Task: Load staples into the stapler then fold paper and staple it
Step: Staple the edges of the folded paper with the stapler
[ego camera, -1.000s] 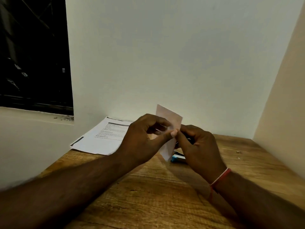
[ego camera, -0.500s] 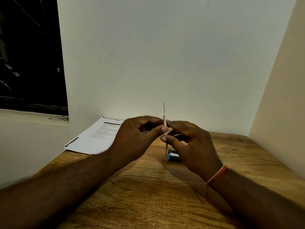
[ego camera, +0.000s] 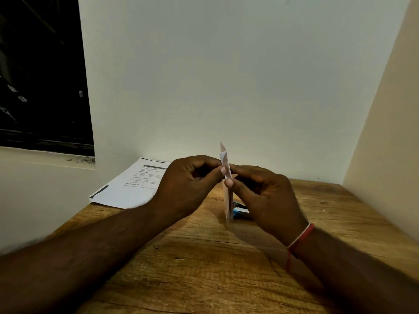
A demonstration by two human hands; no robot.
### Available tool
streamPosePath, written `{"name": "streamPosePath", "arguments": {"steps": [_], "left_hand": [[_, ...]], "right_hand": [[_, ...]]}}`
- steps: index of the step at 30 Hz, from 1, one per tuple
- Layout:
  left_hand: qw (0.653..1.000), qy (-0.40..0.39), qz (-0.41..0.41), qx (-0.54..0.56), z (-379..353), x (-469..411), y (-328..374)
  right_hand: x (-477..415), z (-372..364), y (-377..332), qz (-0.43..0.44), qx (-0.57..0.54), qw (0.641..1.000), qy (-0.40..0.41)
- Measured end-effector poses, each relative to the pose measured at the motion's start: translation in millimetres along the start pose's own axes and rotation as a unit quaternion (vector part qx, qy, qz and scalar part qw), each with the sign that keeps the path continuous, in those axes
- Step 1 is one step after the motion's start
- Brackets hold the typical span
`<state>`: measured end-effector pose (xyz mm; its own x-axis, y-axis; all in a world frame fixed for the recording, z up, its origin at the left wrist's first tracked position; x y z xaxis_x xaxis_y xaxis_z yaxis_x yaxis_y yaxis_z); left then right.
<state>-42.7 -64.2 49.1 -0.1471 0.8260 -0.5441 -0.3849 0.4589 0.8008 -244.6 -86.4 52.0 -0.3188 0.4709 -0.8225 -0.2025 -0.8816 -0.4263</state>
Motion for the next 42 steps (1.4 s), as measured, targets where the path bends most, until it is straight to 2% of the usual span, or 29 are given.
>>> {"name": "streamPosePath", "arguments": {"steps": [4,9,16,20,31,36,39,42], "left_hand": [[1.0,0.011,-0.004,-0.016,-0.3,1.0,0.6],[1.0,0.004,0.005,-0.013,-1.6,1.0,0.1],[1.0,0.0,0.003,-0.028,-3.2,3.2,1.7],[0.998,-0.007,0.015,-0.057,-5.1,4.2,0.8],[0.998,-0.025,0.042,-0.042,-4.6,2.6,0.7],[0.998,-0.029,0.058,-0.004,-5.0,3.8,2.3],[0.995,-0.009,0.079,0.059,-5.1,3.7,4.2],[0.982,0.002,0.171,0.079,0.7,-0.5,-4.1]], "right_hand": [[1.0,0.2,-0.3,-0.057,-0.068,0.996,0.015],[1.9,2.6,5.1,-0.1,-0.039,0.993,0.038],[2.5,0.1,2.0,-0.094,0.006,0.995,0.019],[2.1,0.7,2.2,-0.101,0.003,0.995,0.026],[0.8,-0.2,4.5,-0.119,-0.017,0.993,0.02],[1.2,-2.1,6.4,-0.136,-0.082,0.987,0.02],[0.8,-2.0,8.7,-0.161,-0.187,0.968,0.045],[-0.9,-1.2,11.4,-0.193,-0.294,0.933,0.076]]}}
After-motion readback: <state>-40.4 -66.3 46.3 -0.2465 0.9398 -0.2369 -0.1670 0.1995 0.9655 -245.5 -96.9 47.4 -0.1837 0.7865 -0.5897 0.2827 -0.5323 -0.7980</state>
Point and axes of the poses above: each hand's wrist, its own x-axis away from the middle knuckle, its own z-axis out of the back of the hand, y = z × x, the point moved 3 cm from there along -x, towards the middle knuckle, and after that the axes turned 10 degrees about z, right-handed, at the moved point
